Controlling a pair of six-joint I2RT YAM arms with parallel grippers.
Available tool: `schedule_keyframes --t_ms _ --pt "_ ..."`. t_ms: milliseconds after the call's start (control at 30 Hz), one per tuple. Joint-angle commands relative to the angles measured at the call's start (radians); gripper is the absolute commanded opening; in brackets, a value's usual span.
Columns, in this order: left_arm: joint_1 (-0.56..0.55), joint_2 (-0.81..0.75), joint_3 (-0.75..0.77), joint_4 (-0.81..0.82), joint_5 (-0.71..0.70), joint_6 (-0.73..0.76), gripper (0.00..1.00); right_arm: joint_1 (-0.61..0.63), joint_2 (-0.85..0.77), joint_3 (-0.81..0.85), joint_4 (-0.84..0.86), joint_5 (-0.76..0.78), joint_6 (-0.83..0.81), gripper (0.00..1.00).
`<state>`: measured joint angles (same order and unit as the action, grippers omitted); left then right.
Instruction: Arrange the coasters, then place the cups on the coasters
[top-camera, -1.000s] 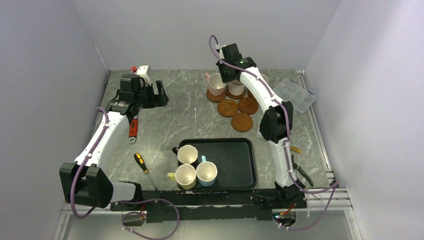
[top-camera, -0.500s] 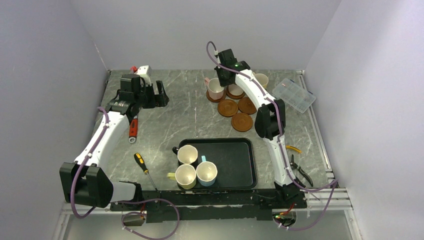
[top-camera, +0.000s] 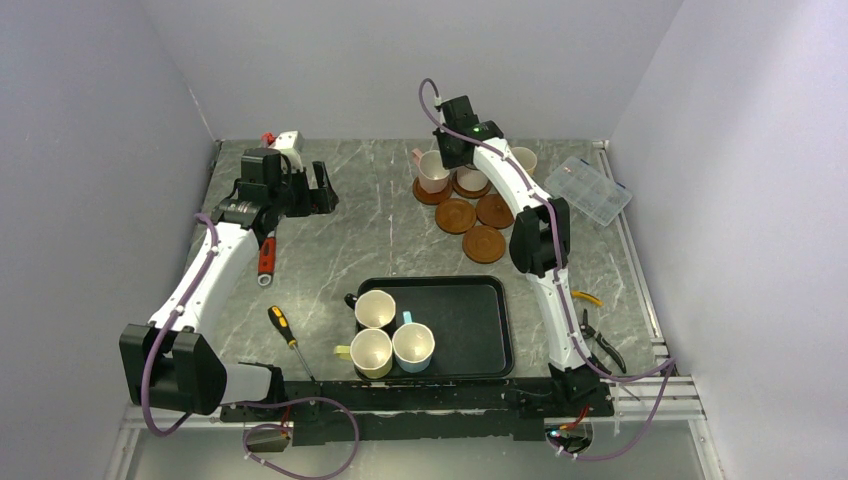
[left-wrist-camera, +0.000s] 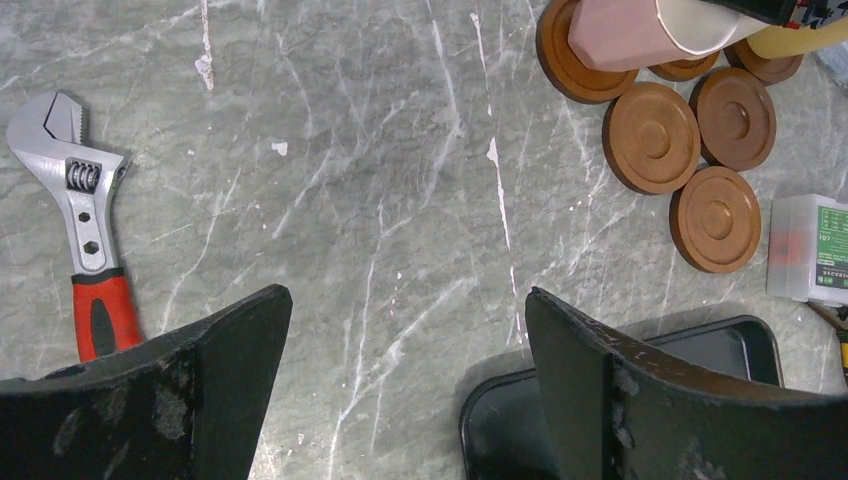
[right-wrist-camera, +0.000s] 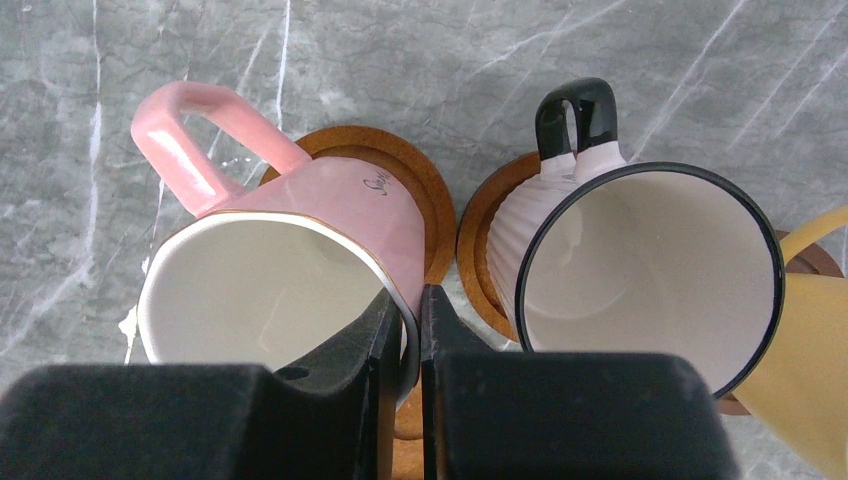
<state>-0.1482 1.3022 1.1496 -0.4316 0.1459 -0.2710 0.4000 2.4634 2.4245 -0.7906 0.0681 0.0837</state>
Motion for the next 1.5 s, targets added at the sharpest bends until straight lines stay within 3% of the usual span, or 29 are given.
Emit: schedule_keyframes --t_ms 0,1467 --pt "0.001 0.005 0.030 0.006 0.021 0.012 0.93 -0.011 -0.020 0.070 0.080 -0.015 0.018 0.00" --pt "0.001 0.009 0.026 0.012 0.035 0.007 0.93 -0.024 -0.088 0.071 -0.027 -0.036 0.007 0.00"
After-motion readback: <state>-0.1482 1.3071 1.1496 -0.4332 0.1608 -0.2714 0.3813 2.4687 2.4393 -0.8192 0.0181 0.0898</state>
